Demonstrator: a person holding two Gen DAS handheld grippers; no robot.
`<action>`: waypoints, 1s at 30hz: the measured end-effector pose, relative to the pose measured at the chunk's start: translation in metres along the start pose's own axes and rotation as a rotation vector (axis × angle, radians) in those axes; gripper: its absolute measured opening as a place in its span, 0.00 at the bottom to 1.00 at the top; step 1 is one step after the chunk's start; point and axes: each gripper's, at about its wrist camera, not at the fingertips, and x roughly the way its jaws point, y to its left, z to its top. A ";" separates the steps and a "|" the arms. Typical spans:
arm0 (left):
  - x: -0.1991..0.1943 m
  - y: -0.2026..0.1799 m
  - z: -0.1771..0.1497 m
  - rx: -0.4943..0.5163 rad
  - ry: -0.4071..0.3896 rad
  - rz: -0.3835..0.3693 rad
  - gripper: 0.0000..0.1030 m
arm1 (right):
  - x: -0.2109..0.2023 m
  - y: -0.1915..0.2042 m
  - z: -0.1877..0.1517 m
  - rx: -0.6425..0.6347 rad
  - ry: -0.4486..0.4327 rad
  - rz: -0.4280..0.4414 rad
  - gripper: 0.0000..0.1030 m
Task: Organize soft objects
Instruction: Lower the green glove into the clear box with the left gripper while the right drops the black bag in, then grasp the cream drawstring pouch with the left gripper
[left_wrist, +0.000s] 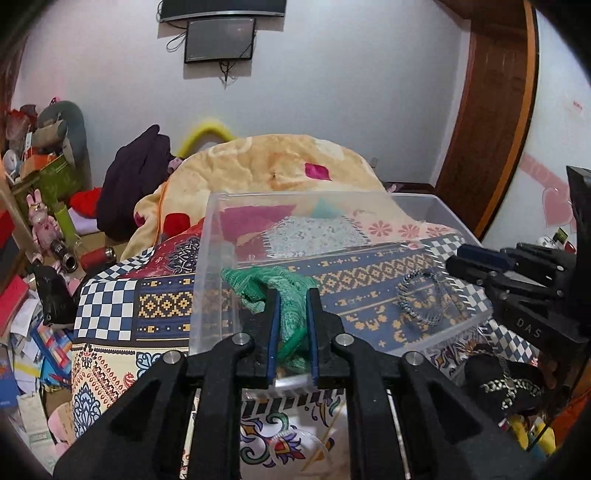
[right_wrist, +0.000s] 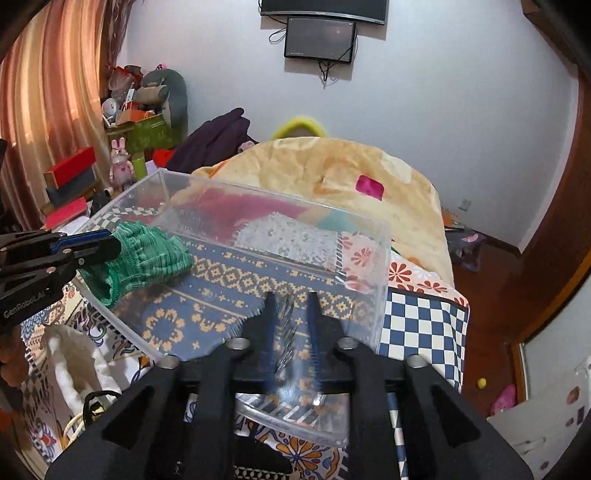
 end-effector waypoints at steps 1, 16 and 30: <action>-0.002 0.000 0.000 0.003 -0.004 0.003 0.17 | -0.002 -0.001 0.000 0.004 -0.009 -0.001 0.32; -0.069 -0.020 -0.014 0.102 -0.133 0.029 0.53 | -0.073 0.000 -0.011 0.029 -0.179 0.035 0.68; -0.085 -0.023 -0.071 0.107 -0.126 0.001 0.81 | -0.090 0.015 -0.053 0.075 -0.214 0.059 0.78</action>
